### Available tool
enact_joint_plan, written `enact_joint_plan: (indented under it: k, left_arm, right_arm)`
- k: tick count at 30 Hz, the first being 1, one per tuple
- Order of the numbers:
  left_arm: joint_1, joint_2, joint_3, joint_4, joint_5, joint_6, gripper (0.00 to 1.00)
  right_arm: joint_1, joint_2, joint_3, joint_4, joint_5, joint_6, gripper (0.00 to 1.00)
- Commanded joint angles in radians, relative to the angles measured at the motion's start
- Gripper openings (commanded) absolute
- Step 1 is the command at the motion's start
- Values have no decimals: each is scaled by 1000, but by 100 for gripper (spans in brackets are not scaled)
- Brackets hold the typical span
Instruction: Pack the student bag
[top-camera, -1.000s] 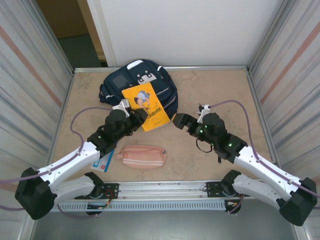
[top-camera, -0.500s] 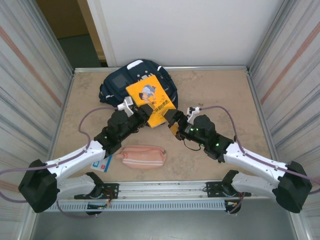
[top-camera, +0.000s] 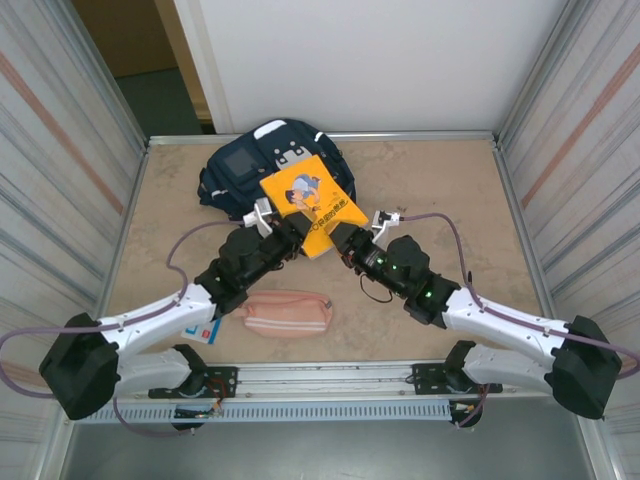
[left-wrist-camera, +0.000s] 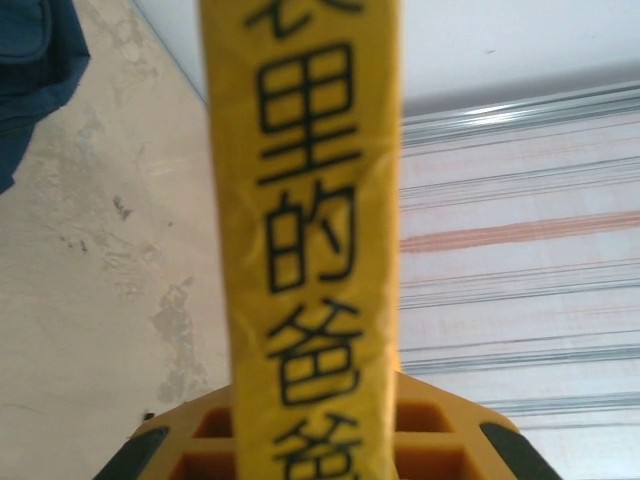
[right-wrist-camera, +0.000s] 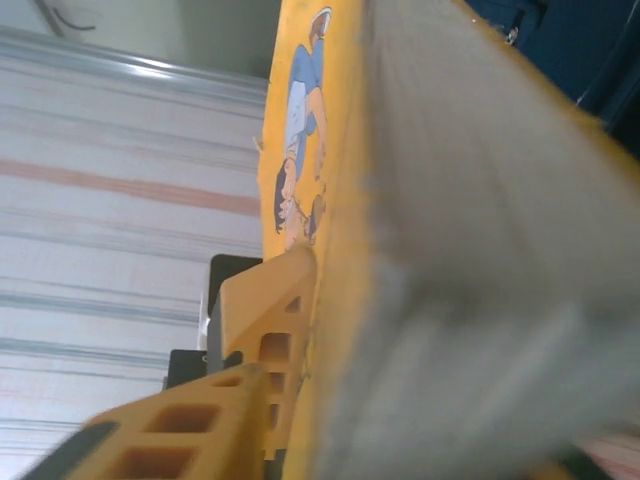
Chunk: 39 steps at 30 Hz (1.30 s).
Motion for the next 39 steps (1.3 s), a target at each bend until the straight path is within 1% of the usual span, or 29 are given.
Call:
enact_joint_plan:
  k: [1,3,5,6,8,9,10,11,12,13,14,16,19,22,24,28,30,33,36,39]
  left_arm:
    - [-4,-37,-36,46,-12,-1,2]
    - [-4,-53,-39,19,-3,1,9]
    - [-4,-71,-46,5,12,25,16]
    - [-3,-80,-50,1,16,44,23]
    - [2,-113,-59,-53,14,88,50]
    - [7,-130,-57,-99,14,112,62]
    - [14,-152,-47,-168,24,152,72]
    - [30,-171,-28,-257,53,213,85]
    - [46,-182,-4,-325,98,297,93]
    - [66,-189,29,-411,152,404,96]
    - [77,-190,70,-510,172,496,98]
    - [86,-179,143,-688,148,619,99]
    - [104,-138,220,-843,111,794,99]
    - [114,-57,281,-886,101,986,97]
    - [129,21,325,-894,141,1105,97]
    - [196,213,482,-985,203,1254,93]
    - [219,302,551,-1010,215,1333,91]
    - [240,419,633,-1034,175,1450,91]
    - [252,513,702,-1045,141,1557,94]
    - [259,609,780,-1068,60,1609,97]
  right_arm:
    - [3,-39,18,82,49,-77,12]
    - [3,-34,15,101,38,-90,4]
    - [4,-30,17,108,33,-114,1]
    - [4,-32,15,107,34,-123,0]
    - [-6,-44,19,86,28,-143,0]
    - [-14,-55,26,65,21,-153,0]
    - [-30,-56,38,27,3,-173,0]
    - [-47,-95,55,-16,-18,-190,0]
    - [-64,-110,66,-54,-33,-239,0]
    - [-81,-130,80,-100,-44,-267,0]
    - [-101,-150,89,-148,-57,-288,0]
    - [-147,-188,116,-249,-87,-314,0]
    - [-225,-258,123,-367,-117,-352,0]
    - [-296,-343,115,-484,-100,-382,0]
    - [-353,-386,123,-559,-118,-410,0]
    - [-445,-469,147,-719,-136,-481,0]
    - [-478,-501,155,-774,-147,-506,0]
    - [-520,-531,175,-845,-150,-542,0]
    - [-549,-535,189,-862,-175,-569,0]
    - [-572,-526,203,-865,-213,-581,0]
